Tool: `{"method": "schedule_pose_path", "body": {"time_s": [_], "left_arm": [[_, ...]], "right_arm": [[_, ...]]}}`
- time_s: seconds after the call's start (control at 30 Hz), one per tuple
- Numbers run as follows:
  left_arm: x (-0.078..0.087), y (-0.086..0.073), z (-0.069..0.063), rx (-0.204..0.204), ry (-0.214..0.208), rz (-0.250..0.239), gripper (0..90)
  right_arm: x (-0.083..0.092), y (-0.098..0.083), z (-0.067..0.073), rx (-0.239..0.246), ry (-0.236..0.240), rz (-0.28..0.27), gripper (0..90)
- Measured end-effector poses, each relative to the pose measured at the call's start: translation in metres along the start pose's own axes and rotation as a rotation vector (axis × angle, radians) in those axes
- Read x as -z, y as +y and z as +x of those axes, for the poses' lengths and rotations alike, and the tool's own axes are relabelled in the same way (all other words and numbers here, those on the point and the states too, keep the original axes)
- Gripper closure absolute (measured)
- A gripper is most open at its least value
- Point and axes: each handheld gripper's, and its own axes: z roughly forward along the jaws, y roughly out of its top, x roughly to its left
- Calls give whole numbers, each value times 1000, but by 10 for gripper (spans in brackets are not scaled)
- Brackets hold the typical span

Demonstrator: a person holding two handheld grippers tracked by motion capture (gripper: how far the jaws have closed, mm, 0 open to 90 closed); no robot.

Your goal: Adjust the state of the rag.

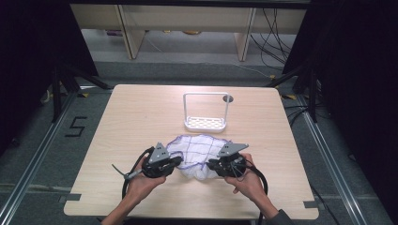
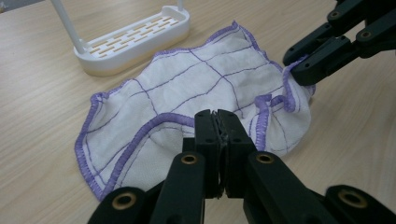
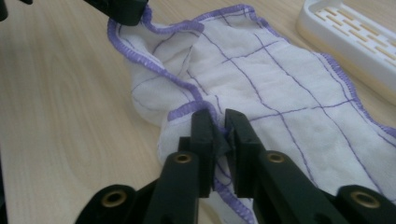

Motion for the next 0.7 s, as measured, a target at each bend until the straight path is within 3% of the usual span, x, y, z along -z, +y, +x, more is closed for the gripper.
{"method": "schedule_pose_path", "body": {"time_s": [0.07,0.17,0.33,0.47,0.5,0.6,0.7], "left_arm": [[10,-2,2,-5,4,1,873],[26,-11,-2,29,-19,-28,873],[49,-33,-16,50,-57,-26,873],[52,-58,-35,68,-123,30,870],[51,-63,-38,43,-130,49,868],[44,-75,-42,50,-146,101,846],[41,-78,-40,78,-173,133,760]], "right_arm": [[14,-2,-1,4,1,-25,851],[40,-11,0,-11,14,-78,852],[71,-44,13,-13,5,-72,852],[76,-69,21,-35,3,-10,851],[75,-75,22,-37,2,8,846],[67,-88,21,-68,-3,68,808],[61,-93,20,-101,25,98,640]]}}
